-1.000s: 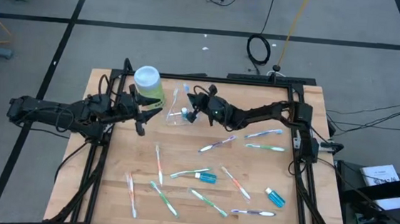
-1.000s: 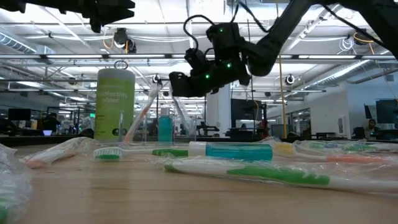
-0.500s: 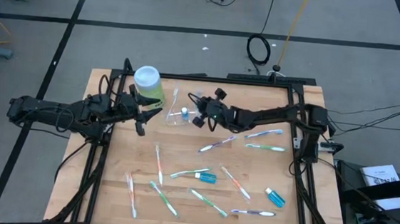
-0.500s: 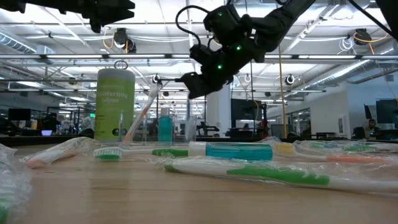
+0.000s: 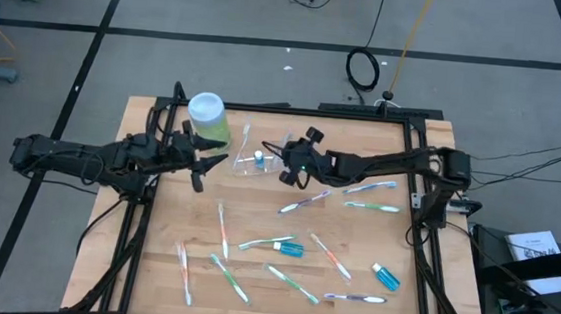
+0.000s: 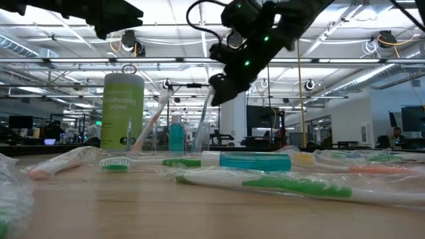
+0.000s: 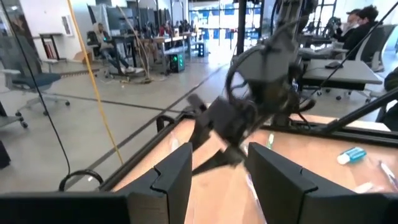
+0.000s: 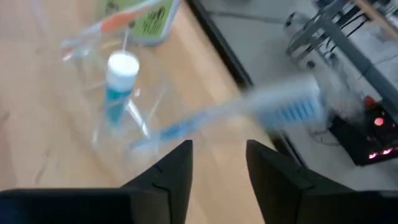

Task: Pick & Place toothbrushing station
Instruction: Put the blue toothbrush into the transparent organizer, then put the orange toothbrush into the transparent organizer

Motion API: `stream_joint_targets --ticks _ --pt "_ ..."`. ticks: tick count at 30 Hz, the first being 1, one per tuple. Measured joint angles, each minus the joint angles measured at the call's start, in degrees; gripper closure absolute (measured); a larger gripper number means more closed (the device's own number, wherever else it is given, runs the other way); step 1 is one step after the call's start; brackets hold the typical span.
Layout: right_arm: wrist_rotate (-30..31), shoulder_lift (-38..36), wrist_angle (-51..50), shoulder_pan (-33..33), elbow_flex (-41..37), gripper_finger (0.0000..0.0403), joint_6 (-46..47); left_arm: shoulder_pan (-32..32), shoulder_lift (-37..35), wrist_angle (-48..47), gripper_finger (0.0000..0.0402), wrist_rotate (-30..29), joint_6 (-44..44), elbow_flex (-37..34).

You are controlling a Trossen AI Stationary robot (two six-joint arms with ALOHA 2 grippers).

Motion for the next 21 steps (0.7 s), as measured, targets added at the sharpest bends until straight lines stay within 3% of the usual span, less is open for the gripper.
stream_joint_targets --ticks 6,11,17,21 --pt "0.02 -6.44 -15.16 1.87 -0.11 0.0239 7.01 -0.07 0.00 -2.37 0.0238 0.03 -6.82 0.02" --pt "-0.04 -10.96 -23.96 4.24 -2.77 0.0243 12.54 -0.07 0.00 -10.24 0.0238 0.07 -17.04 0.02" --pt "-0.03 -16.55 -24.85 7.17 -11.47 0.0246 14.02 -3.24 2.35 -26.08 0.0238 4.25 -36.55 -0.45" --pt "0.09 -20.18 -23.89 7.56 -15.25 0.0246 12.12 -6.96 7.73 -33.02 0.0238 11.54 -50.38 -0.94"
